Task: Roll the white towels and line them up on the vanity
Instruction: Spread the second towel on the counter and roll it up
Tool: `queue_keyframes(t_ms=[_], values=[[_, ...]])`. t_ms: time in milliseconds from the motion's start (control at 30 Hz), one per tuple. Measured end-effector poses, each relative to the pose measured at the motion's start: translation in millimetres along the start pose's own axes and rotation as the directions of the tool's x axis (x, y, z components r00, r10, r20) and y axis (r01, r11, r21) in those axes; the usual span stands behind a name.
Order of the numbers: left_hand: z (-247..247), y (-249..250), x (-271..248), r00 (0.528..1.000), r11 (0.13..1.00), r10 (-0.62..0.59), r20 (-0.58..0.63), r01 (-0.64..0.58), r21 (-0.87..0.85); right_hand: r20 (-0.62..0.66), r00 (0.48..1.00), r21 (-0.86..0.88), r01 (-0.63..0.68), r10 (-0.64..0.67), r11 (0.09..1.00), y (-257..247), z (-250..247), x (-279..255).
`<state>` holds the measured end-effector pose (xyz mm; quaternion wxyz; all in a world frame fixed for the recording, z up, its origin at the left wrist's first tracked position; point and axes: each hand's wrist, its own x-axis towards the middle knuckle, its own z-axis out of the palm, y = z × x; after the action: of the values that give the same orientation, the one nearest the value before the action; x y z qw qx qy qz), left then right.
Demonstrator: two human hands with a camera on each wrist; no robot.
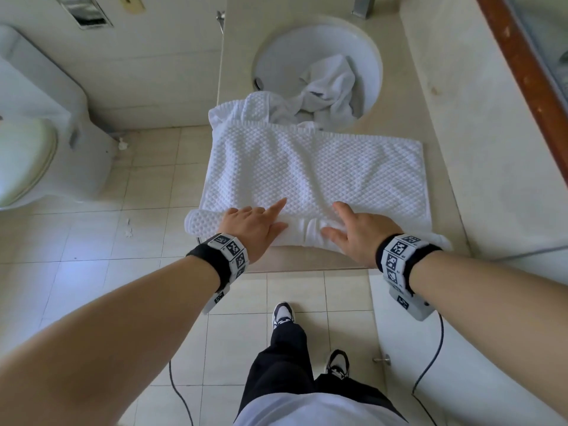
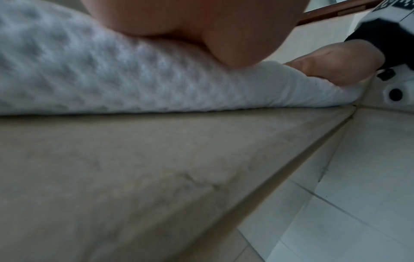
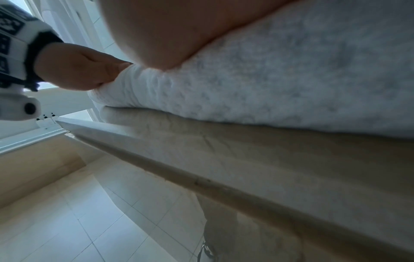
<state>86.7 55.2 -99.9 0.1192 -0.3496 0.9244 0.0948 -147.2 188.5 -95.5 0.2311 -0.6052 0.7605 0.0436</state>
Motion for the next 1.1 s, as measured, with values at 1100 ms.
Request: queue_keyframes(t_ms=[1100], values=[[-18, 1, 36, 0.982, 0.979, -0.190, -0.012, 0.189, -0.072, -0.317, 0.948, -0.168, -0.040, -0.015, 0.985, -12, 18, -4]])
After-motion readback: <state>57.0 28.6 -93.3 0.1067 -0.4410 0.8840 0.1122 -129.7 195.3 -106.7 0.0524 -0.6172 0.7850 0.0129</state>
